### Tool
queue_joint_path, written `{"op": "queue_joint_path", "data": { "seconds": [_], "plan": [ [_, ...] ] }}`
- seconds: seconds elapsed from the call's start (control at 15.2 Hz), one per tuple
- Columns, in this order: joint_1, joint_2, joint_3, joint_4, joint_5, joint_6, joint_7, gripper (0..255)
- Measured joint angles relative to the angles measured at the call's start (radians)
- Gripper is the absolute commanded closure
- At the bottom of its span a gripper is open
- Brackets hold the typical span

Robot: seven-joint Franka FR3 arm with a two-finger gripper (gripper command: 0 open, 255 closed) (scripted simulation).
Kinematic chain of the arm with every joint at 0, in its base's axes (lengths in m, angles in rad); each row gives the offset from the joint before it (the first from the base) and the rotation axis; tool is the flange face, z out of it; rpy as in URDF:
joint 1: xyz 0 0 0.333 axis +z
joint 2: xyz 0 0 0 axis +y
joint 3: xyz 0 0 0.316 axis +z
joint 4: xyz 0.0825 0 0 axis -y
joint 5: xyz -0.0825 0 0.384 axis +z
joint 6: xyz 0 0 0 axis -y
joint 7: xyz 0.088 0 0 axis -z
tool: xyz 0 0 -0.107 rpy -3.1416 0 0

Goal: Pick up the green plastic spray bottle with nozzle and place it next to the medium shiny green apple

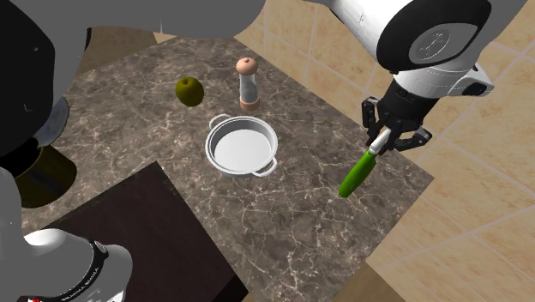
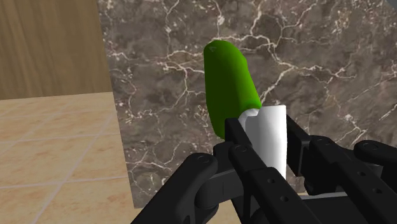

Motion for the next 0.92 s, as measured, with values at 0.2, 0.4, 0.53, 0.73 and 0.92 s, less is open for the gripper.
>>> {"op": "queue_joint_path", "data": {
  "seconds": [0.2,0.4,0.53,0.73,0.92],
  "plan": [
    [0.001,-0.003,0.000,0.010,-0.002,-0.014,0.003,255],
    [-0.002,-0.005,-0.001,0.047,-0.003,-0.051,0.003,255],
    [-0.003,-0.008,-0.002,0.065,-0.004,-0.073,0.005,255],
    [-0.007,-0.007,-0.003,0.107,-0.004,-0.113,0.006,255],
    [-0.013,-0.003,-0.004,0.157,-0.004,-0.159,0.007,255]
  ]
}}
